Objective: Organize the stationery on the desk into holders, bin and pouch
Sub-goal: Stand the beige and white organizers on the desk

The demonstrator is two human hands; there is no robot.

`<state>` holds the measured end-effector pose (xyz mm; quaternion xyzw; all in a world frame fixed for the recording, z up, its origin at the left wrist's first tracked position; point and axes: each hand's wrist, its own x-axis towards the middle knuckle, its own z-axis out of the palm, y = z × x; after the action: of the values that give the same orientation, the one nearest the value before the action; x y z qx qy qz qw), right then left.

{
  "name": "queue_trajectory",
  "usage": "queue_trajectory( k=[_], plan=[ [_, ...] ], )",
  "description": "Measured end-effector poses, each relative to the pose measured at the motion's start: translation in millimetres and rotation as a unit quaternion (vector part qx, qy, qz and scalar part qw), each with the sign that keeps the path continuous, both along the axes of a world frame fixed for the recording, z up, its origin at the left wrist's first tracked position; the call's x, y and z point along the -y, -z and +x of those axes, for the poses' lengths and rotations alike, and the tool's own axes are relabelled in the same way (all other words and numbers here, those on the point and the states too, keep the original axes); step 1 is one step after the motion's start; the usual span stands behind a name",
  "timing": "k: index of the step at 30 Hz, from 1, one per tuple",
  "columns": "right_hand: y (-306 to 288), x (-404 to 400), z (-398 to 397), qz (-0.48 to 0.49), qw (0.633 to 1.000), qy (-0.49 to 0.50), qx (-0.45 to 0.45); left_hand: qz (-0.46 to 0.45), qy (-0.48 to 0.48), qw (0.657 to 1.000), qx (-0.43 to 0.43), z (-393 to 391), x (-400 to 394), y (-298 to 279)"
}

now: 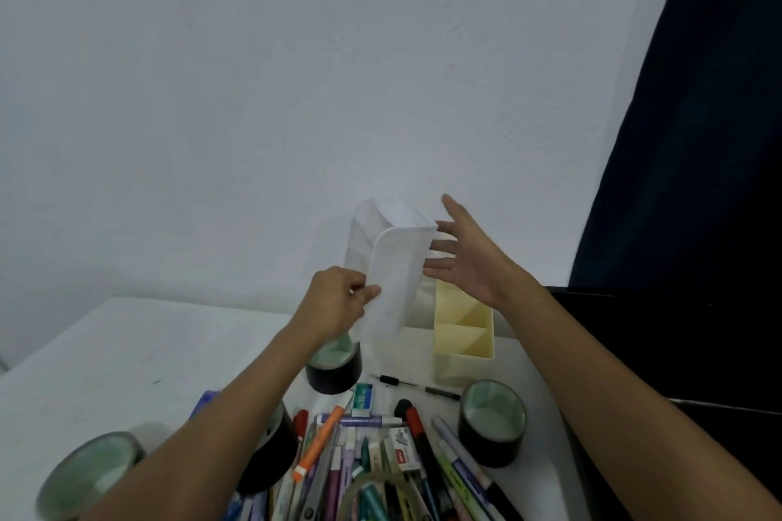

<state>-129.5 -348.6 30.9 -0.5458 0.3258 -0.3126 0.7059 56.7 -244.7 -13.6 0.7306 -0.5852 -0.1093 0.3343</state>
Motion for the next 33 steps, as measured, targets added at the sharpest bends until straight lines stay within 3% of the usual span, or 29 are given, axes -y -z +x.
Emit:
queue_trajectory(
  k=[3,7,15,18,21,25,29,33],
  plan=[
    [5,-9,17,-0.084,0.992,0.049,-0.075,-0.017,0.023,1.000,-0.006,-16,5,24],
    [17,-4,40,-0.081,0.986,0.113,-0.096,-0.024,0.029,0.999,0.014,-26,13,42],
    [39,8,67,-0.120,0.977,0.110,-0.138,0.025,0.076,0.992,0.102,-11,15,57],
    [40,15,70,-0.126,0.978,0.099,-0.132,0.022,0.109,0.989,0.097,-3,17,50],
    [48,25,72,-0.126,0.975,0.125,-0.131,0.019,0.021,0.995,0.095,3,20,37],
    [57,31,74,-0.148,0.963,0.189,-0.125,-0.036,-0.147,0.988,0.011,13,18,23],
    [52,24,77,-0.089,0.982,0.107,-0.129,-0.005,-0.114,0.992,-0.048,23,25,20],
    [55,19,81,-0.068,0.990,0.038,-0.119,-0.058,-0.082,0.995,-0.015,27,29,25]
  ],
)
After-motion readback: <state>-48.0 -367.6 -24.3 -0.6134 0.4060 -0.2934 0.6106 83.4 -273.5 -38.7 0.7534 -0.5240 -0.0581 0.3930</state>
